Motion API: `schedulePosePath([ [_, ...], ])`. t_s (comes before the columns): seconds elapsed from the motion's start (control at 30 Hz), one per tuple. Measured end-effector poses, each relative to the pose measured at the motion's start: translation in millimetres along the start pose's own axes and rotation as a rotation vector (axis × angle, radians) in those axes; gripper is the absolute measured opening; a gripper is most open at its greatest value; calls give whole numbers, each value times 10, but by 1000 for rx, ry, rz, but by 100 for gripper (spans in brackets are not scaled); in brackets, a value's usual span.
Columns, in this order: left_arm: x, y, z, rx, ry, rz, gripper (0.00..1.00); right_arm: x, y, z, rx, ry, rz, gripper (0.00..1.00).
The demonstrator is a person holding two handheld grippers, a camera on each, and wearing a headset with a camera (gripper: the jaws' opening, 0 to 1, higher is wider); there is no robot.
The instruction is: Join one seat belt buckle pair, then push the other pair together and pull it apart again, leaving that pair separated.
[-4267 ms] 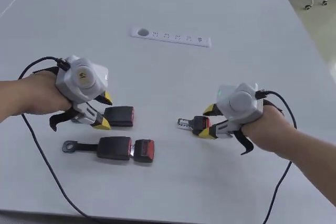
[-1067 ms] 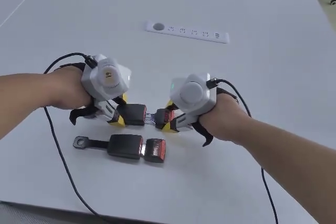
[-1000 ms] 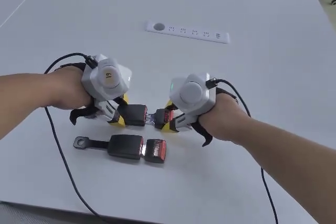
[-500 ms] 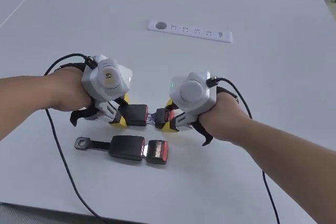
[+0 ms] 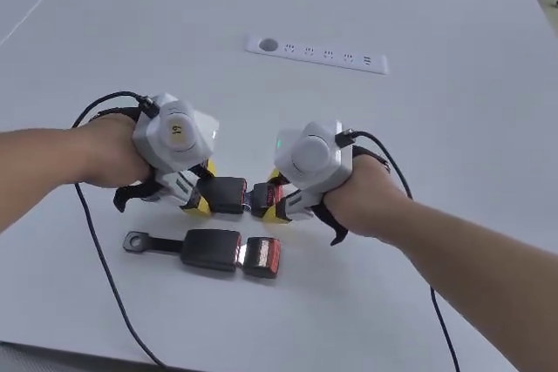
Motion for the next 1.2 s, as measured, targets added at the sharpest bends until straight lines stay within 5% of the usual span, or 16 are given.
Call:
schedulePosePath([
  [1.2,12,1,-3,-4,-2,-13,31,2,9,-20,-4,-21,0,30],
])
Point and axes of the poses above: the centre of the closed fingertips' face, and the gripper's own axes: y roughly backward along the fingers, z roughly to its right, x roughly out of its top, the point moved 8 cm from there along y, roughly backward along the fingers, and after that the axes turned 8 degrees about -y, right-handed, at the moved point
